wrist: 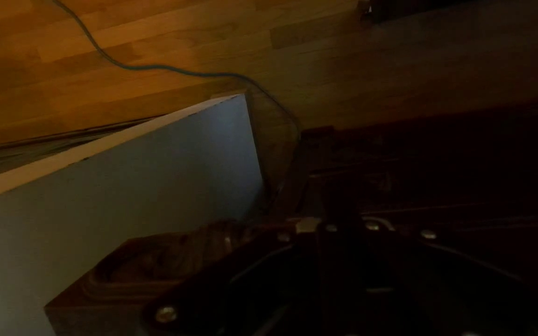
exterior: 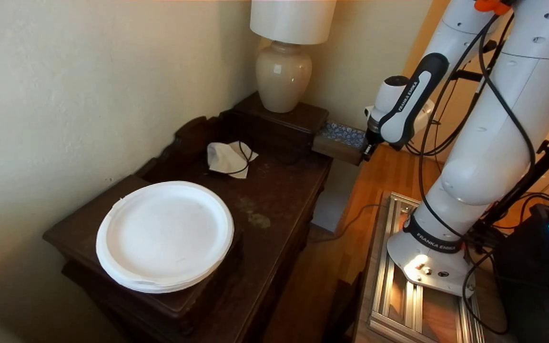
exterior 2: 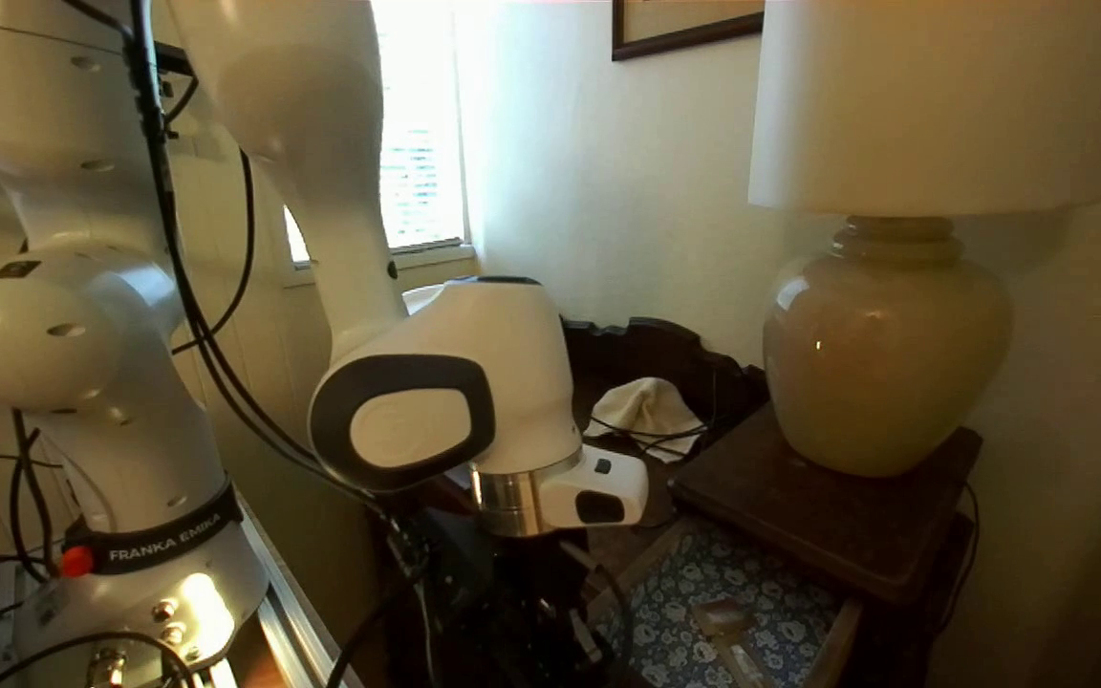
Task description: Close the open drawer
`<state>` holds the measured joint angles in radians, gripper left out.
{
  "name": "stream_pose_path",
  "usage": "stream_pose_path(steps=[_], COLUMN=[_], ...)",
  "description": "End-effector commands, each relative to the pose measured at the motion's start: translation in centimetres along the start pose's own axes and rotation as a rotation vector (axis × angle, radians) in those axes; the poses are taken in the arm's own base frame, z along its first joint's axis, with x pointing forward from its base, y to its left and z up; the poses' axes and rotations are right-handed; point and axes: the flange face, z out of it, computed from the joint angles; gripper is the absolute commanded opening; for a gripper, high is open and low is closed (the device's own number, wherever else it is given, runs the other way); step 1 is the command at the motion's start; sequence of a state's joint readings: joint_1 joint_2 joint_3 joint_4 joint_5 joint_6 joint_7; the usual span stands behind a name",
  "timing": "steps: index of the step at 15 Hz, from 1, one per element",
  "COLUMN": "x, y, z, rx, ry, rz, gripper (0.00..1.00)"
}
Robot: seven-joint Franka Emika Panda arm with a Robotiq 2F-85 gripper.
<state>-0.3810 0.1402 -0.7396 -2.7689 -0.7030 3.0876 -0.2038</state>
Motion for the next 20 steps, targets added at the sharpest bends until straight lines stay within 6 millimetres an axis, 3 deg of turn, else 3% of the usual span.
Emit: stream_pose_path(steps=[1, 8, 12, 14, 15, 17, 20], x=[0.3, 1.8, 3.5, 3.7, 3.5, 3.1, 2.0], y=[1.9, 3.2, 0.5, -1.6, -1.6, -0.9, 2.8], z=[-1.8, -4.4, -4.0, -3.0, -3.0, -3.5, -5.9], rx=[-0.031, -0.093, -0.036, 0.013, 0.015, 0.007, -0.056], ry=[0.101, 0.324, 0.364, 0.308, 0.306, 0.313, 0.376], rz=[0.005, 0.037, 0.055, 0.06, 0.059, 0.083, 0.168], gripper=[0.02, 0.03, 0.02, 0.02, 0.03, 0.03, 0.02])
